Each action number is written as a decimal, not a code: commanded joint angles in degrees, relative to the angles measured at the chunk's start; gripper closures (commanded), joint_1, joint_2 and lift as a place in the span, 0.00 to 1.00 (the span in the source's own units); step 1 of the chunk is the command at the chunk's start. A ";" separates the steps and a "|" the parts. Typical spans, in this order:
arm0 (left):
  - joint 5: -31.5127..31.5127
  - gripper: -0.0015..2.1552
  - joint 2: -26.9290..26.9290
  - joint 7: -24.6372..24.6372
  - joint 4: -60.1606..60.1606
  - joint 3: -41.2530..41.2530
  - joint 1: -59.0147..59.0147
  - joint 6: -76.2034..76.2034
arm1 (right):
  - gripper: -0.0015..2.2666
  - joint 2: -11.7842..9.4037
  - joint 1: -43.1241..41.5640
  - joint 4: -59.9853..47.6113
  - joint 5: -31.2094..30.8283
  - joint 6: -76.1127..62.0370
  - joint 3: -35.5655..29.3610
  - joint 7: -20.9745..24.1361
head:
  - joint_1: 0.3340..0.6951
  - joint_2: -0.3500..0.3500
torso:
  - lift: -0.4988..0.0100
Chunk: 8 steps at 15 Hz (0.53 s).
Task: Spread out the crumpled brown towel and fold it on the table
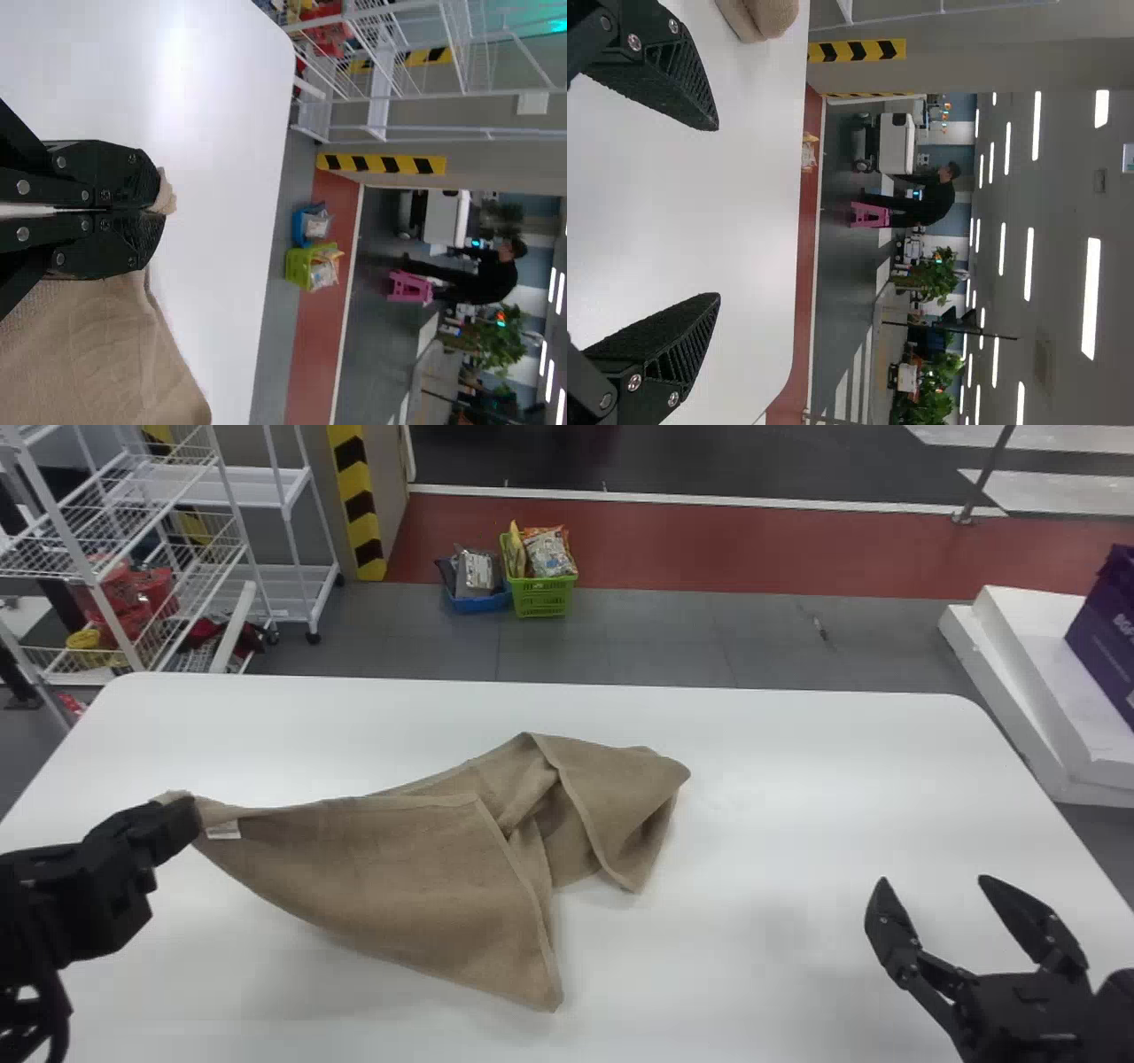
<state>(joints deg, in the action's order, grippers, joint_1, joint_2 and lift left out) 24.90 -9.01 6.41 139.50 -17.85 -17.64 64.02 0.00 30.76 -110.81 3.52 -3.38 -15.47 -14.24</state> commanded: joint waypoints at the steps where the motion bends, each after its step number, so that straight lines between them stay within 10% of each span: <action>1: -2.13 0.00 0.22 0.97 -3.62 -0.17 2.52 2.91 | 0.07 0.05 -0.09 0.07 0.00 0.00 0.00 0.00 | 1.00 0.50 | 0.73; 8: -24.54 0.03 4.88 8.97 0.95 14.86 -1.43 -7.11 | 0.07 0.05 -0.35 0.07 0.00 0.00 0.00 0.00 | 1.00 0.55 | 0.73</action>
<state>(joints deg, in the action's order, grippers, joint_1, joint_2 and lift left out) 3.66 -4.30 14.99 139.63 -6.81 -18.20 59.72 0.00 30.44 -110.74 3.51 -3.38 -15.49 -14.24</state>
